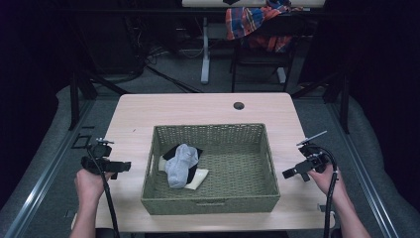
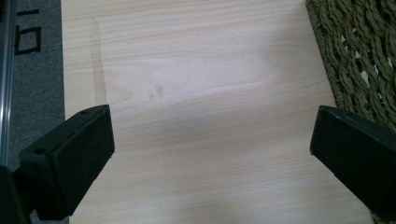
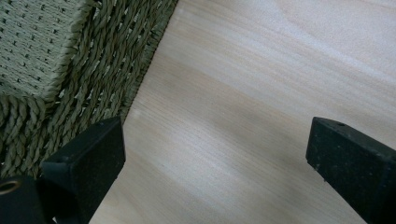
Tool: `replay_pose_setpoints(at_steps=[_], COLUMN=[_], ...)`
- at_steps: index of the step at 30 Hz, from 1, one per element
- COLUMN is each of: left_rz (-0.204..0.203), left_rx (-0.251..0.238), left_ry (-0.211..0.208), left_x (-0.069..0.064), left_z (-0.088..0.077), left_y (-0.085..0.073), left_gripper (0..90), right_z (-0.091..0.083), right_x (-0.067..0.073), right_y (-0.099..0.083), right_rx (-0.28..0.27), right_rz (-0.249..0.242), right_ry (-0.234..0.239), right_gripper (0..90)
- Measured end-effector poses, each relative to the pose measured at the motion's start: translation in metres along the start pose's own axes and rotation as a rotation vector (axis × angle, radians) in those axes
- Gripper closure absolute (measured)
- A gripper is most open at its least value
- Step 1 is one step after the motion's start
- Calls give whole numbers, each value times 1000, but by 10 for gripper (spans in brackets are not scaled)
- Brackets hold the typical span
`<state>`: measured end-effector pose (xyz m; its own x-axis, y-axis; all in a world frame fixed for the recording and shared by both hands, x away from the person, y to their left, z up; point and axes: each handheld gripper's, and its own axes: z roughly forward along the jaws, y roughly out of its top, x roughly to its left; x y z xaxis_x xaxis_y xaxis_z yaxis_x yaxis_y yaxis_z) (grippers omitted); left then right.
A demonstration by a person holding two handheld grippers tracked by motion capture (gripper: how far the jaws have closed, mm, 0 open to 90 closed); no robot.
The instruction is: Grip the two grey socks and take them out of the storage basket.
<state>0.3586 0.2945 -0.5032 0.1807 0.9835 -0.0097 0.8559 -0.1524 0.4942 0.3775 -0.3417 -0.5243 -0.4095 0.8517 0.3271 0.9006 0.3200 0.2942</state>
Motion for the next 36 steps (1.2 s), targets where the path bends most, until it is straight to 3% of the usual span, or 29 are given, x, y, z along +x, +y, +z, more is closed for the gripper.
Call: replay_pose_setpoints(at_steps=[3,10,12,13,16,25,32,35,36], left_rz=[6,20,10,-2,-21,19,36,52,58], left_rx=[2,-1,-1,-12,-15,-33,-38,-52,-55], left_ry=[0,-5,-9,-13,-33,-3,-10,-13,-13], left_x=[-1,-1,-1,-1,-1,-9,-14,-21,-22], left_z=[0,0,-1,-2,-5,-18,-26,-32,-34], left_y=[0,0,0,0,1,8,12,14,15], left_gripper=[2,2,2,2,2,2,0,0,0], right_z=[-2,0,0,2,2,1,-1,-1,1], right_x=[0,2,1,4,2,3,1,2,3], right_y=[1,1,3,2,2,1,2,2,1], right_rx=[26,-2,18,-9,19,2,25,22,-2], right_rz=[-21,-1,-24,1,-21,-11,-28,-26,-6], right_ry=[-5,-3,-3,-8,-1,-4,-1,0,-1], right_gripper=[45,45,45,45,46,46,46,46,46])
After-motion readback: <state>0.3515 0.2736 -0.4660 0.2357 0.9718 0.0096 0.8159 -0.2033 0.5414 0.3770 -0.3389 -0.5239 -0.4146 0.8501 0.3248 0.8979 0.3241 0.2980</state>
